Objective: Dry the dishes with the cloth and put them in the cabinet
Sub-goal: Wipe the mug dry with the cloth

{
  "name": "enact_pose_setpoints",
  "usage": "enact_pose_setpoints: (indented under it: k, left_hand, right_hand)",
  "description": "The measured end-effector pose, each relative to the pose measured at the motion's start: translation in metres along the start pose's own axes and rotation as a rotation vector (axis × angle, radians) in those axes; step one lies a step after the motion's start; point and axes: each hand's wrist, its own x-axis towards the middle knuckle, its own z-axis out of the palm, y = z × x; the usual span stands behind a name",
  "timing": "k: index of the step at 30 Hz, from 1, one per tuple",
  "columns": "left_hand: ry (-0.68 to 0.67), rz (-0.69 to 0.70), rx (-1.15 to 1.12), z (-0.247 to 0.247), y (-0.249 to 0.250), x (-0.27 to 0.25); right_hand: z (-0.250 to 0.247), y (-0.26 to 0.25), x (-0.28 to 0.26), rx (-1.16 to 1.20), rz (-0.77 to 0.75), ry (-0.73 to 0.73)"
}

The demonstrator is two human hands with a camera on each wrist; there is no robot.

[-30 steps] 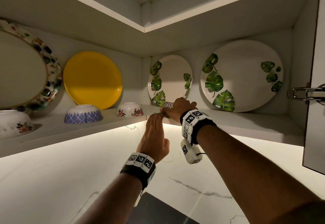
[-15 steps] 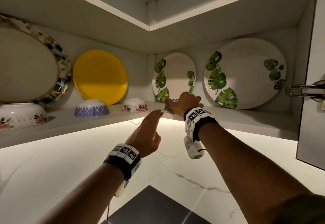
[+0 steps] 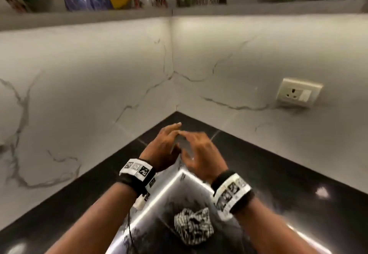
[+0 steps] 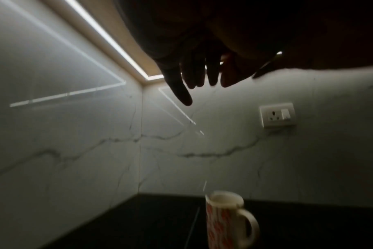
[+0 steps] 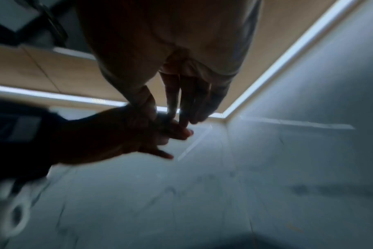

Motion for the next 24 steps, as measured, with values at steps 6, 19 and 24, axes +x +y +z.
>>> enact_pose_setpoints:
  k: [6,19,24]
  left_hand:
    - [-0.172,-0.273,-0.182,0.090,0.000,-0.052]
    - [-0.209,-0.774,-0.307,0.193,0.015,-0.005]
    - [-0.174,-0.814,-0.385,0.216,0.010,0.008]
  right_hand:
    - [0.073,0.019,-0.137,0.000,0.441,-0.595]
    - [0.056,0.044,-0.200,-0.152,0.723,-0.649]
    - [0.059,0.045,-0.205,-0.126,0.749,-0.615]
